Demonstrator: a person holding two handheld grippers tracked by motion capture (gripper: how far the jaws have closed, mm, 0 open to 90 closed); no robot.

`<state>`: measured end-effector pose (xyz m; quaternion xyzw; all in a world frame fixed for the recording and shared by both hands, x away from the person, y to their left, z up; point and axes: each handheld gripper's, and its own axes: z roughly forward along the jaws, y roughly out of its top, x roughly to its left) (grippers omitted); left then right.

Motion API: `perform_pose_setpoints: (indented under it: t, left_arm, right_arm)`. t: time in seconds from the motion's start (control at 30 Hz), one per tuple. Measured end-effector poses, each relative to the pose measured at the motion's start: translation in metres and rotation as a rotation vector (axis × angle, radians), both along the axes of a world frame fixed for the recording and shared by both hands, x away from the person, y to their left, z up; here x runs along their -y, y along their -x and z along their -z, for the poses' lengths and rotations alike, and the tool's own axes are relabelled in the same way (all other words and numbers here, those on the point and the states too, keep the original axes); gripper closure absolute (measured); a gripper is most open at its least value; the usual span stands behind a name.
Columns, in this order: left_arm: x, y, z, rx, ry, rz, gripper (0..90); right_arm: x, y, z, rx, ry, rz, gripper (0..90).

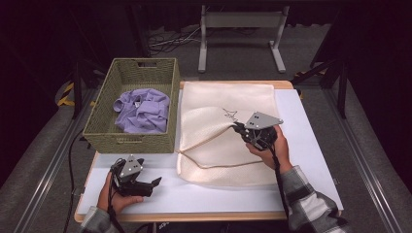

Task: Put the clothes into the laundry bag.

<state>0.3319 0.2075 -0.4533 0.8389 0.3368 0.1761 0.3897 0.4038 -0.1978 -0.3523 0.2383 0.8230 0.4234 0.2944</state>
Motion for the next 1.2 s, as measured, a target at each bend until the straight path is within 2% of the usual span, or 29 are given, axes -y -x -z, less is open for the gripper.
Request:
perform_pose_setpoints:
  t: [0.2, 0.7, 0.97, 1.03, 1.2]
  left_arm:
    - [0.001, 0.001, 0.001, -0.008, -0.002, -0.001, 8.8]
    - [-0.003, 0.0, -0.004, 0.015, 0.003, -0.007, 8.9]
    - [-0.006, -0.001, -0.016, 0.046, 0.009, 0.003, 8.8]
    - [-0.006, -0.002, -0.02, 0.052, -0.001, 0.008, 8.6]
    - [-0.011, -0.004, -0.033, 0.06, 0.023, 0.032, 6.4]
  right_arm:
    - [0.0, 0.0, -0.002, 0.007, -0.002, 0.003, 86.4]
    - [-0.002, 0.0, -0.014, 0.045, -0.017, 0.007, 86.4]
    - [-0.003, -0.001, -0.017, 0.055, -0.021, 0.009, 86.4]
    - [-0.002, -0.001, -0.017, 0.053, -0.027, 0.011, 86.4]
    - [-0.001, 0.0, -0.017, 0.047, -0.032, 0.014, 86.4]
